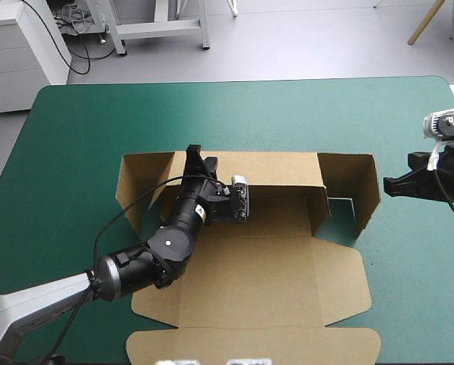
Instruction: Fold the box
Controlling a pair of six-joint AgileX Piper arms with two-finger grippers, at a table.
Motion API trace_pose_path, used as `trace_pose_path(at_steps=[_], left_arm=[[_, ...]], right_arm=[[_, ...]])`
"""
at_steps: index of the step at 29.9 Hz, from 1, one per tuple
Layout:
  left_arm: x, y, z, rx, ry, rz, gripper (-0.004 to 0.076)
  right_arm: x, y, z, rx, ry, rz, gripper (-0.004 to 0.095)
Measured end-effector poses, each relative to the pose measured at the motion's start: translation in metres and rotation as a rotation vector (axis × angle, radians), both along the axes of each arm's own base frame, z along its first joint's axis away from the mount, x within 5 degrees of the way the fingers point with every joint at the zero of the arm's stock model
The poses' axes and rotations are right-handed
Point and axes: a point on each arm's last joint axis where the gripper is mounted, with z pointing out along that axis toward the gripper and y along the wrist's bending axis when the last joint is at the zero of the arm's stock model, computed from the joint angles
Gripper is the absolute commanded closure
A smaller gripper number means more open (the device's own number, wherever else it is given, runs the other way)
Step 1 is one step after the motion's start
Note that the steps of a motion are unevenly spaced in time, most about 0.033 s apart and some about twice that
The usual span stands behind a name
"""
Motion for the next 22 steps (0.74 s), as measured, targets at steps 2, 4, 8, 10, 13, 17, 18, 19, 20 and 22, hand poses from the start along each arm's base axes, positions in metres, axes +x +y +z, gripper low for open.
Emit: trace_pose_path(at_steps=[2, 4, 8, 10, 13, 17, 18, 19, 20, 22], left_arm=[[0.0, 0.001, -0.001, 0.0, -0.007, 0.012, 0.0734], [0.001, 0.002, -0.001, 0.001, -0.012, 0.028, 0.0734], [0.001, 0.003, -0.001, -0.003, -0.024, 0.04, 0.0734], [0.002, 0.003, -0.001, -0.02, -0.032, 0.044, 0.0734], [0.003, 0.002, -0.002, -0.045, -0.045, 0.055, 0.0734], [0.003, 0.003, -0.001, -0.061, -0.054, 0.069, 0.0734], [0.004, 0.003, -0.001, -0.062, -0.054, 0.07, 0.0734], [0.004, 0.003, -0.001, -0.064, -0.055, 0.07, 0.0734], [0.004, 0.003, -0.001, -0.065, -0.054, 0.071, 0.0734], [0.004, 0.003, -0.001, -0.066, -0.054, 0.071, 0.0734]], right_arm=[[0.003, 0.0, 0.002, 0.002, 0.0, 0.005, 0.0625], [0.007, 0.001, 0.006, 0.008, 0.001, 0.013, 0.0475], [0.02, 0.003, 0.017, 0.023, -0.006, 0.044, 0.0211], [0.03, 0.004, 0.024, 0.029, -0.011, 0.054, 0.0192], [0.049, 0.003, 0.031, 0.033, 0.001, 0.065, 0.0193], [0.077, 0.004, 0.034, 0.054, 0.035, 0.085, 0.0193], [0.087, 0.004, 0.032, 0.065, 0.051, 0.093, 0.0193], [0.097, 0.004, 0.03, 0.076, 0.067, 0.099, 0.0193], [0.105, 0.005, 0.027, 0.085, 0.079, 0.104, 0.0193], [0.126, 0.005, 0.019, 0.108, 0.113, 0.114, 0.0193]])
